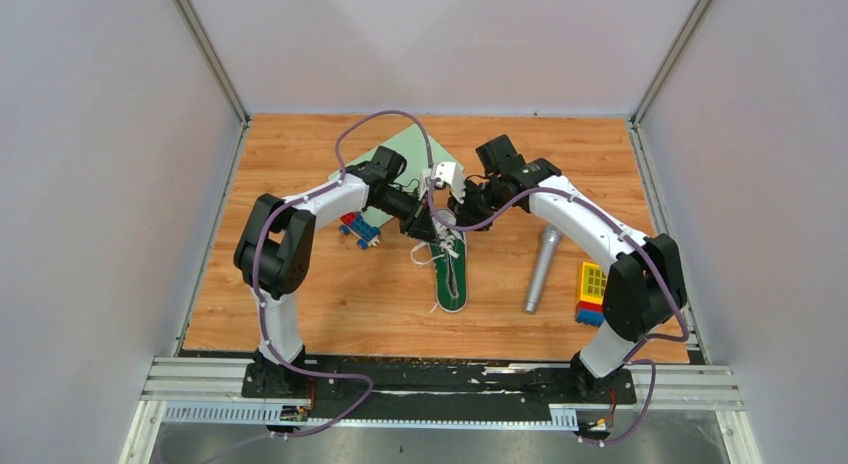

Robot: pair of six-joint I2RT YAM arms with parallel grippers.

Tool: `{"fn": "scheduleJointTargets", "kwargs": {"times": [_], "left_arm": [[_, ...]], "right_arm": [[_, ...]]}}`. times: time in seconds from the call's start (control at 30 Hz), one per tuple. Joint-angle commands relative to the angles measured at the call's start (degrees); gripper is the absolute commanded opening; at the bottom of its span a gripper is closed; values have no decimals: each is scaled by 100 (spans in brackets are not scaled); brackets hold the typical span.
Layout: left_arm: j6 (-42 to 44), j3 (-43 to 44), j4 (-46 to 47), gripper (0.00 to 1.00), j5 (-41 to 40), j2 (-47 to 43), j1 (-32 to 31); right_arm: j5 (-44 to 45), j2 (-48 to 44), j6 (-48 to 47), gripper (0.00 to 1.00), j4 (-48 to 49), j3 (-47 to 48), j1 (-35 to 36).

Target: Tie the shoes

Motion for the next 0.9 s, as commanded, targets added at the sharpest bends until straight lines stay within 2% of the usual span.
{"fn": "scheduleJointTargets", "kwargs": {"times": [0.0, 0.27, 0.37, 0.53, 0.6, 0.67, 0.73, 0.87], "left_arm": [[-424, 7, 551, 1, -483, -347, 92], [-2057, -732, 2114, 0, 159, -321, 94], [-2303, -893, 2404, 0, 254, -337, 94], [-2189, -876, 2357, 0, 232, -387, 94], [-1972, -846, 2224, 0, 164, -425, 94], [-1765, -830, 2069, 0, 83, -456, 94], [-1522, -841, 1944, 0, 52, -496, 94], [-1333, -964, 2051, 0, 27, -606, 94]], "right_arm": [[-1364, -419, -270, 6, -137, -227, 8], [-1785, 529, 134, 5, 538, -133, 377], [-1645, 760, 106, 5, 709, -98, 463], [-996, 869, -165, 8, 789, -196, 475], [-731, 766, -322, 14, 785, -334, 454], [-666, 593, -459, 28, 732, -469, 401], [-660, 402, -597, 37, 541, -508, 356], [-818, 156, -706, 48, -98, -258, 150]]}}
